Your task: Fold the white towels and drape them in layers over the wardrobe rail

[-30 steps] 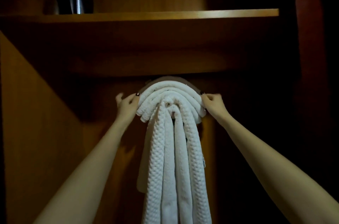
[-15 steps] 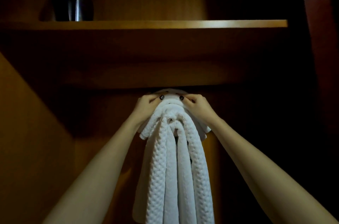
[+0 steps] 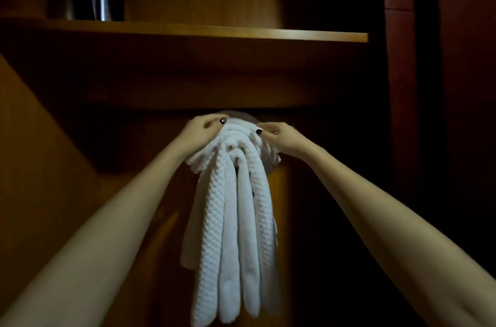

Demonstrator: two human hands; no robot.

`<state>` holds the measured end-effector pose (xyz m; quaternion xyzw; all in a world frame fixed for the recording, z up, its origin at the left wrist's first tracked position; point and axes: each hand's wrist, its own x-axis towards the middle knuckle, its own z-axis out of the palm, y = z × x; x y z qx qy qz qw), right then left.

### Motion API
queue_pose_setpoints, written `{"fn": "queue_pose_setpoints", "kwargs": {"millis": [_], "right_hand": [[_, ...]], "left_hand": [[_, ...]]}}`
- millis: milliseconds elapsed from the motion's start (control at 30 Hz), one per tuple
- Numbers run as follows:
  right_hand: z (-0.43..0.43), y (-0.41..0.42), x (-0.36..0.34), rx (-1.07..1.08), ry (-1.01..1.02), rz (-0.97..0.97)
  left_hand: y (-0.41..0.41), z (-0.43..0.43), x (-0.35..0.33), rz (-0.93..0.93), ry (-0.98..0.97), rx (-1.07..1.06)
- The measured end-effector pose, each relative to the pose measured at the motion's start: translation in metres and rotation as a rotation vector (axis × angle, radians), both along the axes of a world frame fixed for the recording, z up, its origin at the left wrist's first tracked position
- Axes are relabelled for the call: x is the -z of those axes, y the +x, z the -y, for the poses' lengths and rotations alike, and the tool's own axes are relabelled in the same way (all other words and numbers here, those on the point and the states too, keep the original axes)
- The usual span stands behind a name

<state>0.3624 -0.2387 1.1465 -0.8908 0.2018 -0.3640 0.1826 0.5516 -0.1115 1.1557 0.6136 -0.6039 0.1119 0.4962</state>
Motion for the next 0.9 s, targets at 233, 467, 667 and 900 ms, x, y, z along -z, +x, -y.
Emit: {"fn": "queue_pose_setpoints", "kwargs": {"millis": [233, 467, 667, 900], "right_hand": [[-0.053, -0.106, 0.088, 0.165, -0.149, -0.035], [-0.067, -0.245, 0.200, 0.489, -0.178, -0.378], [-0.070, -0.416, 0.291, 0.805, -0.075, -0.626], [-0.088, -0.618, 0.383, 1.050, 0.211, -0.909]], "left_hand": [[-0.101, -0.025, 0.085, 0.291, -0.130, -0.008], [-0.219, 0.002, 0.199, 0.690, 0.124, 0.048], [-0.375, 0.049, 0.292, 0.895, 0.268, 0.279], [-0.592, 0.093, 0.394, 0.986, 0.419, 0.618]]}}
